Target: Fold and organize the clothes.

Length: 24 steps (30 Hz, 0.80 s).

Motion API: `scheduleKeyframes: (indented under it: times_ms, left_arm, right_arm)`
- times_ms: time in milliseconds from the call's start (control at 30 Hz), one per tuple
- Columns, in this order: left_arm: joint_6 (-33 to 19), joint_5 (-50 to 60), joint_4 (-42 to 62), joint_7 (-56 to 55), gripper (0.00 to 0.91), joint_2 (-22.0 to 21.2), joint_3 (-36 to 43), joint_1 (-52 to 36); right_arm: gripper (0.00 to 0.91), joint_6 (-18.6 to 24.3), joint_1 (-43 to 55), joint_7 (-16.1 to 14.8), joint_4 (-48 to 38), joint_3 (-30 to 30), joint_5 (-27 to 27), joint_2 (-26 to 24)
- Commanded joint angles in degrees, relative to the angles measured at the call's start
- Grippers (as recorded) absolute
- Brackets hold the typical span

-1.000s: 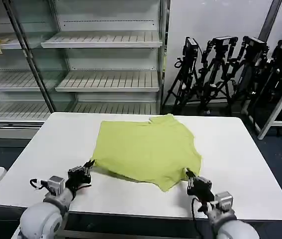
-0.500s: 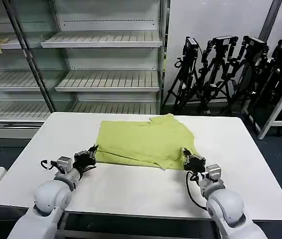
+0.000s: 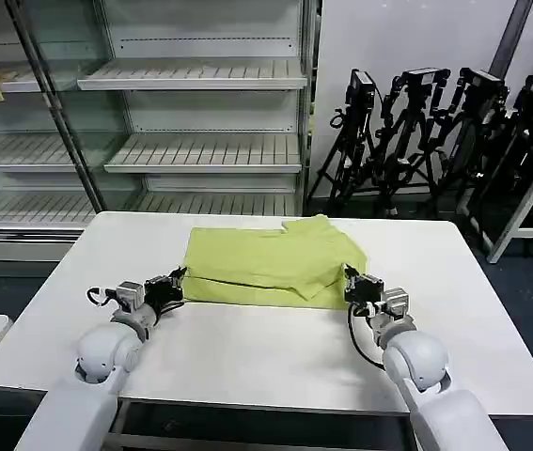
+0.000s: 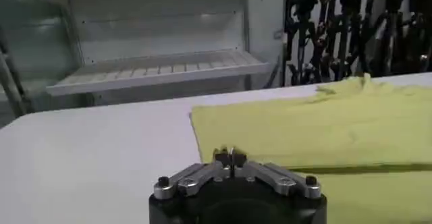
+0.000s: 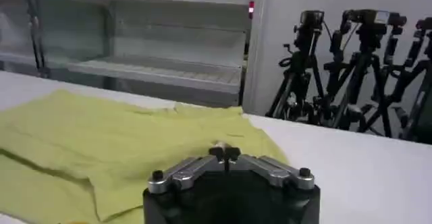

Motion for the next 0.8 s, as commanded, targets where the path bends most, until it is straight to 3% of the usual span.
scheduleKeyframes:
  times_ms: [33, 267, 433, 567, 600, 633, 667, 733, 800]
  left_arm:
    - [-0.04, 1.57, 2.80, -0.46, 0.907, 0.02, 0.26, -1.63]
    - [-0.64, 1.23, -1.33, 0.13, 0.907, 2.28, -1.44, 0.04]
    - [2.15, -0.38, -9.77, -0.61, 0.907, 5.08, -2.19, 6.23]
    - [3.16, 0.67, -9.51, -0.97, 0.907, 5.25, -0.66, 8.85]
    - [3.19, 0.66, -8.84, -1.15, 0.907, 4.97, -0.56, 8.73]
    - [3.20, 0.59, -7.96, -1.39, 0.907, 4.75, -0.45, 8.44]
    - [3.21, 0.54, -7.31, -1.47, 0.867, 4.38, -0.32, 8.13]
    - [3.25, 0.63, -5.67, -1.81, 0.020, 4.13, 0.24, 7.27]
    - [3.27, 2.31, -3.79, -3.95, 0.000, 3.63, 1.44, 6.09]
  right_arm:
    - [0.907, -0.20, 1.69, -0.58, -2.31, -0.64, -0.20, 0.27]
    - [0.907, -1.48, 1.86, 0.90, -2.10, 0.46, 0.00, 0.15]
    - [0.907, -4.47, -5.55, 2.98, 4.89, 3.15, 2.42, -3.39]
    - [0.907, -5.83, -10.77, 3.57, 8.68, 5.40, 3.52, -6.44]
    - [0.736, -6.18, -12.20, 3.99, 9.33, 5.96, 3.89, -6.93]
    - [0.091, -6.52, -12.70, 4.16, 9.62, 6.33, 4.09, -6.96]
    - [0.000, -6.81, -13.02, 4.30, 9.69, 6.43, 4.29, -6.94]
    - [0.000, -7.43, -13.23, 4.55, 9.53, 6.28, 4.46, -6.78]
    - [0.000, -7.42, -13.36, 4.49, 9.12, 6.06, 5.01, -6.66]
